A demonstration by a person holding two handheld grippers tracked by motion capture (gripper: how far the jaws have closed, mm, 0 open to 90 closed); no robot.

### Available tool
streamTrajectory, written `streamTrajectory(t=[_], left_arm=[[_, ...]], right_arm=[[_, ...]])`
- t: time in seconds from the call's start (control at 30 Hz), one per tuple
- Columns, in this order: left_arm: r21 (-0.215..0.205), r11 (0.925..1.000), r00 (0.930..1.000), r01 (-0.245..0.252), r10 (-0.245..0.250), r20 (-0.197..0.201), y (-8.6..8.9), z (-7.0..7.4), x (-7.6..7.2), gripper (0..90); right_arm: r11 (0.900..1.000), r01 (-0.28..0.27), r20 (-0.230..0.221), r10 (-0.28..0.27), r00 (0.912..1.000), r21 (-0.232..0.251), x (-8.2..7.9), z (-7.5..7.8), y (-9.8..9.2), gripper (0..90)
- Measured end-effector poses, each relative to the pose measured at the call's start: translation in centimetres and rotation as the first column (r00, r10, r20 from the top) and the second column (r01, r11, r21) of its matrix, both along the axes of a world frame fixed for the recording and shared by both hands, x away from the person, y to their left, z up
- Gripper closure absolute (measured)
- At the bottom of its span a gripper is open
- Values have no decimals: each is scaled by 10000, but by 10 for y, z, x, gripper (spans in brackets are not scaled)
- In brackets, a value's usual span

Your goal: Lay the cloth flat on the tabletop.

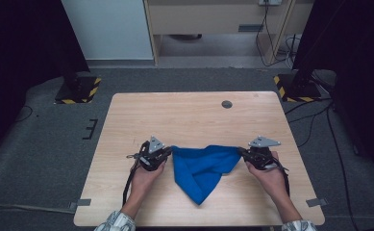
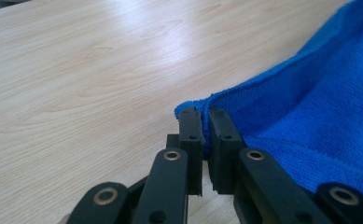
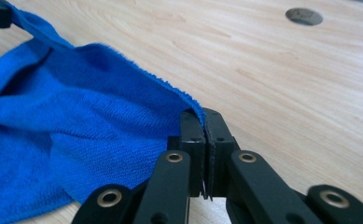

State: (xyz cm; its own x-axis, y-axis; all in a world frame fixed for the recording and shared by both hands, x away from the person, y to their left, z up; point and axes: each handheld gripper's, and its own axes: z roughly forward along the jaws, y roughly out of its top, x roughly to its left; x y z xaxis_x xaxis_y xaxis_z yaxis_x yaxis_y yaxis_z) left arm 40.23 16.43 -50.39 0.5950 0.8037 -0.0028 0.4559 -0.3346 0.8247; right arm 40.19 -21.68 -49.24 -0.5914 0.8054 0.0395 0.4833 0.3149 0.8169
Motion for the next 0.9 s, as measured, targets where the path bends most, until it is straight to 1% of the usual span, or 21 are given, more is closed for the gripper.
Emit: streamTrajectory(t=[0.03,0.1,0.17,0.37,0.4,0.53,0.77,0.9], left_arm=[[-43,10000,10000,-46,46,38,1,1,0,849],[-343,9992,9998,-190,194,97,2,5,0,850],[-574,9980,9996,-260,266,110,3,7,1,850],[-820,9960,9990,-347,367,235,5,13,0,850],[-880,9955,9989,-359,383,260,6,14,0,850],[-1133,9925,9983,-448,488,331,8,19,-1,850],[-1368,9897,9975,-414,488,511,10,31,-3,850],[-1472,9883,9977,-405,479,472,9,34,-7,851]], right_arm=[[10000,6,78,-7,10000,42,0,2,-1,885],[9998,65,103,-67,9999,197,-2,6,-3,885],[9997,17,245,-23,9997,244,-2,11,-4,885],[9995,-100,554,83,9984,305,-4,23,-3,885],[9994,-146,655,124,9978,324,-5,27,-2,884],[9993,-148,751,122,9971,341,-6,32,-2,884],[9986,-248,1201,189,9926,477,-14,53,-2,884],[9984,-269,1406,198,9899,489,-18,62,-1,884]])
